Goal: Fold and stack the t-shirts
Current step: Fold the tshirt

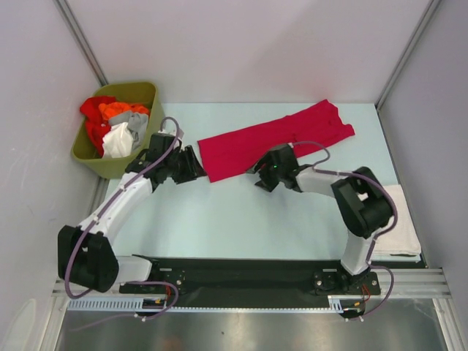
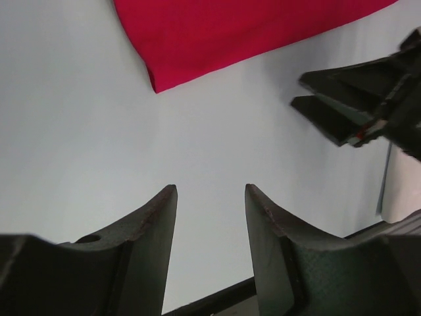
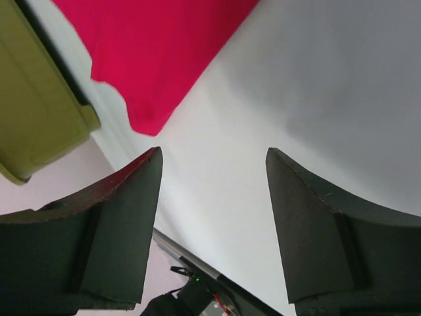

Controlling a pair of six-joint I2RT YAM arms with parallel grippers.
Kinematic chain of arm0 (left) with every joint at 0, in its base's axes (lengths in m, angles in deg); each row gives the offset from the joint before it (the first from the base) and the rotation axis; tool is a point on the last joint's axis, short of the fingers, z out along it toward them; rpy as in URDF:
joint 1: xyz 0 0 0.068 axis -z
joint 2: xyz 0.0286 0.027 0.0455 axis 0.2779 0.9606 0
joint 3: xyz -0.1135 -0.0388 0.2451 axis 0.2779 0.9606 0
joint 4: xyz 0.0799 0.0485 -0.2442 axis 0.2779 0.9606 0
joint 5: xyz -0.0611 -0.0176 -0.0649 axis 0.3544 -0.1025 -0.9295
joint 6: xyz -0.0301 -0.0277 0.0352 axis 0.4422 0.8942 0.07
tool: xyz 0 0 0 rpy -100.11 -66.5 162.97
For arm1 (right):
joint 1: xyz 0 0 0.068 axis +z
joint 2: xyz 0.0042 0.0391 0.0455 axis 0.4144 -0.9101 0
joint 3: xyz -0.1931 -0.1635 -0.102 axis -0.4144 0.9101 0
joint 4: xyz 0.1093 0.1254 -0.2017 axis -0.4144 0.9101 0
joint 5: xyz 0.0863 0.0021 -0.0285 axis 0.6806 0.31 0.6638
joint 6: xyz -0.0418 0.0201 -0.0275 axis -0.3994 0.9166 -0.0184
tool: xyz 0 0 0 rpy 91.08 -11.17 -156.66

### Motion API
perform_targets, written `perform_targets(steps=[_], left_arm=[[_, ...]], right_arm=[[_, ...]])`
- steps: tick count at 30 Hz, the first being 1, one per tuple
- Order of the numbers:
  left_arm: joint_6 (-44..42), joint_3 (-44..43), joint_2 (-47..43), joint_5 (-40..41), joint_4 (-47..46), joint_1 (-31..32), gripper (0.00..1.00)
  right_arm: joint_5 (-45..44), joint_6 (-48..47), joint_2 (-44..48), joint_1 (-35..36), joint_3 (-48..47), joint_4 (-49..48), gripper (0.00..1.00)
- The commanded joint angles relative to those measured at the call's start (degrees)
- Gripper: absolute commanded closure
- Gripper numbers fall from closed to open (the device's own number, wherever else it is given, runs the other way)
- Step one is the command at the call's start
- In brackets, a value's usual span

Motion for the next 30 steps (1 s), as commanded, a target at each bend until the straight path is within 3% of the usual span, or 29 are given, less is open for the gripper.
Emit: perform_targets(steps=[1, 5, 13, 17, 24, 28, 30], left_arm=[[4.2, 1.6, -6.4, 0.4, -2.8, -0.4, 0.49], [6.4, 3.0, -12.1, 0.7, -3.1, -0.4, 0.49], [6.3, 4.2, -18.7, 1.5, -2.1, -0.5, 0.48], [4.4, 3.3, -19.2, 1.4, -0.4, -0.7, 0.47], [2.7, 2.9, -19.3, -0.1, 0.2, -1.8, 0.46], [2.1, 3.5, -19.3, -0.9, 0.2, -2.3, 0.46], [1.8, 3.5, -19.4, -1.1, 0.2, -2.6, 0.46]], right_arm=[[-3.2, 11.9, -5.5, 6.5, -4.1, -8.5, 0.30], [-7.1, 19.8, -10.3, 11.5, -6.9, -8.6, 0.31], [-13.3, 24.8, -18.7, 16.0, -18.1, -1.9, 0.36], [-18.0, 29.1, -21.2, 17.9, -22.7, 8.2, 0.43], [-21.8, 33.1, -24.4, 19.9, -28.3, 17.5, 0.47], [-21.6, 34.5, -24.9, 20.5, -28.1, 19.4, 0.51], [-21.7, 34.3, -24.7, 20.4, -26.5, 19.2, 0.62]])
